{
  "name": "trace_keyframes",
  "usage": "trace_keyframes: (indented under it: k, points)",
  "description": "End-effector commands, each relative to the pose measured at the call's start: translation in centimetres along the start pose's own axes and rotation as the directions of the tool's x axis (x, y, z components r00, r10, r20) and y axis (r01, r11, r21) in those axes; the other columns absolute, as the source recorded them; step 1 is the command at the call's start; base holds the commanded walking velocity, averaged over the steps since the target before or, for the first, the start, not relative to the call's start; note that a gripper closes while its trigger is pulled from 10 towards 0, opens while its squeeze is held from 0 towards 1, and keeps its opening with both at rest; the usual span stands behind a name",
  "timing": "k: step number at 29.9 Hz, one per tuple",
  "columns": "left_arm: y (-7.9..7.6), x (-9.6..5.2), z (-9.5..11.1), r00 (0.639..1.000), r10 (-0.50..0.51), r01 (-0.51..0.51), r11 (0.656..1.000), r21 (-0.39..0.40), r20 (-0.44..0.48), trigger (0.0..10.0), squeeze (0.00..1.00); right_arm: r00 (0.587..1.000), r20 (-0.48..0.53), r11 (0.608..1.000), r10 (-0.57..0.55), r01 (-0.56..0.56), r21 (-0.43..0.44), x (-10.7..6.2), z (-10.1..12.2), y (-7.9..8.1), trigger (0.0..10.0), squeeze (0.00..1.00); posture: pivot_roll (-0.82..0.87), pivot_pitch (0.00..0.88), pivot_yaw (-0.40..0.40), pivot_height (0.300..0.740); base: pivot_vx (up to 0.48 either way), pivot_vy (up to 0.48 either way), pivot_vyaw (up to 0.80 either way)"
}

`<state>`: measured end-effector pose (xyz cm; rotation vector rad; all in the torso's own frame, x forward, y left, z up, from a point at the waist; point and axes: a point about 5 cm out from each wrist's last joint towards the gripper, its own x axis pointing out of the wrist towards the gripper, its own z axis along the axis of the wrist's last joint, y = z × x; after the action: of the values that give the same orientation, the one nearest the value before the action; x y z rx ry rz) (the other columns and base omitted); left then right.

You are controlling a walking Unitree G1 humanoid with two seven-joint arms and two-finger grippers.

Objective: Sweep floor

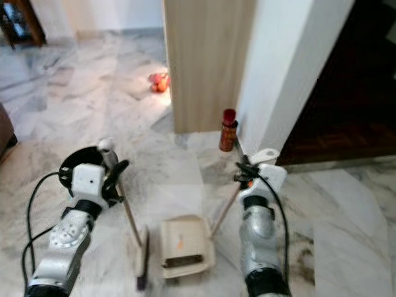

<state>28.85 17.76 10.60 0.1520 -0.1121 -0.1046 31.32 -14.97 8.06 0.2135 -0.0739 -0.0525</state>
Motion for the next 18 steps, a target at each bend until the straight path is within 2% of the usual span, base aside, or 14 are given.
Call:
trace_keyframes:
  k: [1,18]
  points:
    - [-0.29,0.33,0.87,0.999,-0.012,0.011,1.0,0.013,0.039,10.0,0.0,0.999,0.047,0.999,-0.014,0.012,0.037,0.31,0.95,-0.16,10.0,0.0,0.05,0.037,-0.009,0.74,0.0,0.356,0.0]
    - [-0.34,0.38,0.94,0.999,-0.019,0.018,1.0,0.016,0.044,10.0,0.0,0.999,0.046,1.0,0.015,-0.016,0.024,0.4,0.92,0.19,10.0,0.0,0.06,0.006,-0.007,0.74,0.0,0.356,0.0]
